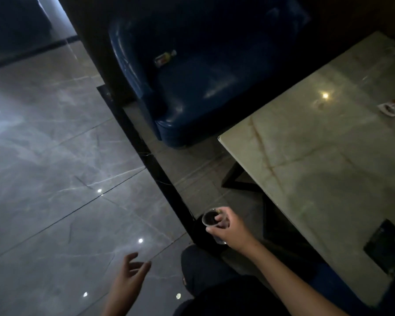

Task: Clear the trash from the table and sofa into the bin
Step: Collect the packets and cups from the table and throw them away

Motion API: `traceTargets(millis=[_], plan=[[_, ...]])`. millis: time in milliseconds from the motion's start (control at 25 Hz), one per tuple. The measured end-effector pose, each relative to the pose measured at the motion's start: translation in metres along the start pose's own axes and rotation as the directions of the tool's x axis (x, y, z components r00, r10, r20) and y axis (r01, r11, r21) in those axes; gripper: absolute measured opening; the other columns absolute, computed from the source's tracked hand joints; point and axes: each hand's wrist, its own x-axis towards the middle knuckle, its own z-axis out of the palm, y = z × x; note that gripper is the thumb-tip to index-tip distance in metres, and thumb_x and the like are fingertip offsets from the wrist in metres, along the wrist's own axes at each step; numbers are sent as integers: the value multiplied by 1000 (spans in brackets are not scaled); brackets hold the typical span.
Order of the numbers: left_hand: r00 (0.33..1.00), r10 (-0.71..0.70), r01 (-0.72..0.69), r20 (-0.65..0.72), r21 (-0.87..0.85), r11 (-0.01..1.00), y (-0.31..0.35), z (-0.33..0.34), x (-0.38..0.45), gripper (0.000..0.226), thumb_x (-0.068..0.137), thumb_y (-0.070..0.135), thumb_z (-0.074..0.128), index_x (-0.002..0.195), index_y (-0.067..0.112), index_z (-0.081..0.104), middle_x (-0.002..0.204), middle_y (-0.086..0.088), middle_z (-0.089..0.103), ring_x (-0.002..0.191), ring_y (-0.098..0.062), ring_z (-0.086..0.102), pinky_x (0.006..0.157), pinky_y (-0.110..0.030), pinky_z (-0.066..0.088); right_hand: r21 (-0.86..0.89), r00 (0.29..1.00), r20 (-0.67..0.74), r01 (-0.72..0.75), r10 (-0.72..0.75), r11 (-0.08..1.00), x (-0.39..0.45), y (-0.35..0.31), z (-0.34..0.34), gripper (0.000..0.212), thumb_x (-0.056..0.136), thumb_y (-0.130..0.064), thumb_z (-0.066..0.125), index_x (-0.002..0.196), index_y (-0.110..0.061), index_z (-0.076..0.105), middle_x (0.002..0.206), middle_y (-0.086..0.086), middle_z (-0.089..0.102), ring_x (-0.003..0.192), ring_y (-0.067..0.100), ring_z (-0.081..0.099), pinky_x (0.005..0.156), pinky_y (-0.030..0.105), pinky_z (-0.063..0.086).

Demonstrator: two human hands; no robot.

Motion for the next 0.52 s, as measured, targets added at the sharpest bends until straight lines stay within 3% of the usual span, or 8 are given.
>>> traceTargets(millis=[160, 280, 400, 520], plan=[[981, 142, -152, 131, 74, 986, 81, -7, 50, 34, 87, 21, 69, 118, 21, 54, 98, -5, 69, 88, -13, 67, 68, -23, 49, 71, 989, -106, -95, 102, 993, 30, 7, 6, 53, 70, -24, 87, 114, -29, 57, 102, -7, 65, 91, 5, 65, 70, 9, 48], [954, 241, -262, 181, 109, 959, 151, -17, 88, 29, 89, 22, 66, 117, 21, 57, 101, -3, 69, 93, -13, 66, 72, -21, 49, 174, 968, -183, -138, 169, 975, 60, -4, 10, 56, 71, -20, 87, 119, -22, 59, 103, -4, 66, 94, 10, 67, 70, 13, 47], [943, 238, -286, 233, 201, 937, 212, -35, 128, 27, 90, 28, 65, 116, 27, 56, 101, 2, 68, 95, -8, 65, 74, -20, 48, 300, 944, -228, -164, 237, 940, 105, -36, 9, 58, 71, -18, 86, 122, -20, 57, 100, -8, 66, 85, 0, 68, 66, 10, 48], [938, 271, -321, 217, 239, 917, 260, -64, 174, 23, 90, 23, 65, 113, 23, 61, 99, 0, 69, 92, -9, 65, 70, -16, 46, 345, 951, -246, -93, 186, 934, 157, -88, 1, 58, 64, -36, 86, 114, -38, 56, 104, -10, 66, 86, -1, 69, 70, 17, 50]])
